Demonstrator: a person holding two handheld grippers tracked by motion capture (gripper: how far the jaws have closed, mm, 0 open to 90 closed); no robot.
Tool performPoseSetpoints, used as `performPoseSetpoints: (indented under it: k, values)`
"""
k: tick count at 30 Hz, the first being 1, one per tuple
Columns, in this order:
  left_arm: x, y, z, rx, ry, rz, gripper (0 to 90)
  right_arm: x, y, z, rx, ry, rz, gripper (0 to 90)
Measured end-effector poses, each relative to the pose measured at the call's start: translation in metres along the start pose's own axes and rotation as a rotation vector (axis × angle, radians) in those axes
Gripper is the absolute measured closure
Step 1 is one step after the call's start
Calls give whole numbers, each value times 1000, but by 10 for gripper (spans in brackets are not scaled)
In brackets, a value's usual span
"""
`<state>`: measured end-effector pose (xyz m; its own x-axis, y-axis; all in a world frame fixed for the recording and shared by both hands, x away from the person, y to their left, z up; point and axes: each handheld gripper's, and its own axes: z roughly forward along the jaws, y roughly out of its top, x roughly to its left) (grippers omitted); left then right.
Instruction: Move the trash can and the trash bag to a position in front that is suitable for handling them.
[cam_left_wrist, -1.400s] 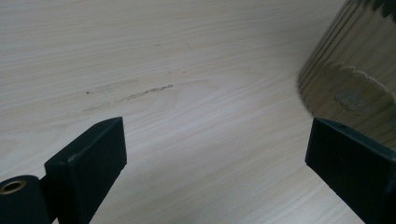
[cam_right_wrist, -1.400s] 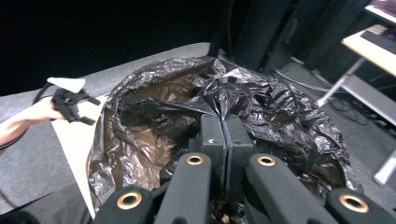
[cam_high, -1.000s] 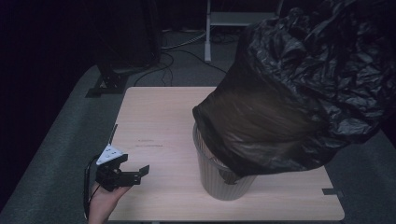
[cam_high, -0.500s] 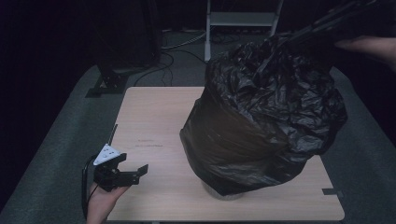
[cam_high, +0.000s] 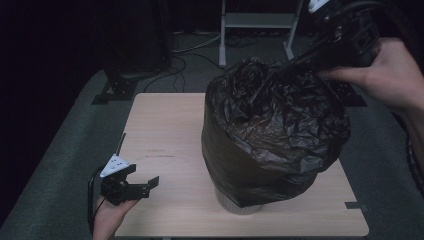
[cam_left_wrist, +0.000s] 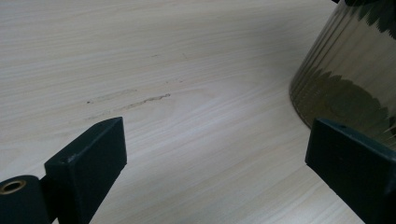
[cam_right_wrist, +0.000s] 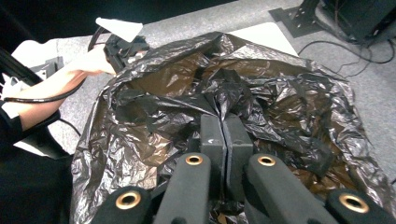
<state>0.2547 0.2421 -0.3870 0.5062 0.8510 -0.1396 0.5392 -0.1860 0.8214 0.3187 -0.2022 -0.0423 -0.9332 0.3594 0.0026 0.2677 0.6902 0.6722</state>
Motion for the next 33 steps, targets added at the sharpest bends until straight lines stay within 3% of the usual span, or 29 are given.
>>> performPoseSetpoints:
  k: [9,19,33]
  values:
    - [-1,1,0,-2,-2,1,44,-1,-11,30,12,50,-2,897]
    - [-3,0,2,2,-7,3,44,-6,-29,65,61,73,10,896]
    - [-4,0,4,10,-11,3,44,-13,-53,95,91,104,32,895]
